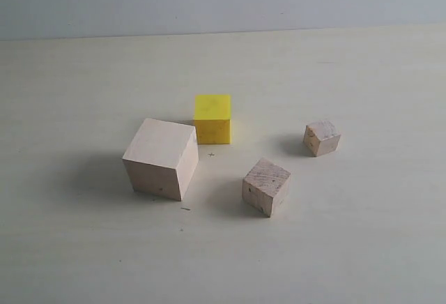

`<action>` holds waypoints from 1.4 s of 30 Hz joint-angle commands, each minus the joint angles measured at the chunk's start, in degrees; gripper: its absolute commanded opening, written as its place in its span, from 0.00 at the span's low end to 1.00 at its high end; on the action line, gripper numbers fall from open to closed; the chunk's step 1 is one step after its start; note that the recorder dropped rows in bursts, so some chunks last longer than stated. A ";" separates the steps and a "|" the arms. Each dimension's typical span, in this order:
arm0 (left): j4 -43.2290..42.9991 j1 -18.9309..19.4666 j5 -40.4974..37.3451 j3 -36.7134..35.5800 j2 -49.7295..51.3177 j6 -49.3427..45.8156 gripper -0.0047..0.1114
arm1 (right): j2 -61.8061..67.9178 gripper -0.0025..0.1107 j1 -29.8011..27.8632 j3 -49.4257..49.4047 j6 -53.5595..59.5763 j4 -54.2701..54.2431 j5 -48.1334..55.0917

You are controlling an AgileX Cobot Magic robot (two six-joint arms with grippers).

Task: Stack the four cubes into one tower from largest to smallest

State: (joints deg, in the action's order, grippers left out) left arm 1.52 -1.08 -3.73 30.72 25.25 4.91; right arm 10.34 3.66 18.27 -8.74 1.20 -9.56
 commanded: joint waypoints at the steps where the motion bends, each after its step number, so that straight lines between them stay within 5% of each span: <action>1: 3.55 -3.20 -4.04 2.60 6.40 0.27 0.04 | 8.12 0.02 -0.25 6.68 -0.22 0.77 7.67; 7: 3.55 -12.72 -3.42 4.95 13.71 -2.87 0.04 | 19.61 0.02 0.37 14.99 -0.22 0.66 15.06; 12: 3.55 -20.87 -3.42 7.93 20.70 -4.23 0.04 | 27.73 0.02 6.96 19.39 1.81 0.66 18.46; 19: 3.55 -27.49 -8.15 12.61 31.95 -4.52 0.04 | 40.71 0.02 16.95 22.85 6.24 -4.33 27.52; 27: 5.79 -28.81 -8.39 12.61 36.56 -4.41 0.04 | 51.52 0.02 20.29 22.85 6.13 -9.45 38.40; 39: 10.53 -28.81 -4.68 12.61 36.79 -1.27 0.04 | 54.27 0.02 20.29 22.85 5.71 -10.19 33.04; 42: 12.84 -28.81 -11.86 12.61 39.11 -1.16 0.04 | 54.40 0.02 20.29 22.85 5.71 -10.19 31.62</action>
State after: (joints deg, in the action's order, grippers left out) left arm 12.67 -29.69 -11.56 43.10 62.84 3.04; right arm 64.50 23.80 40.66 -3.12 -8.87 23.61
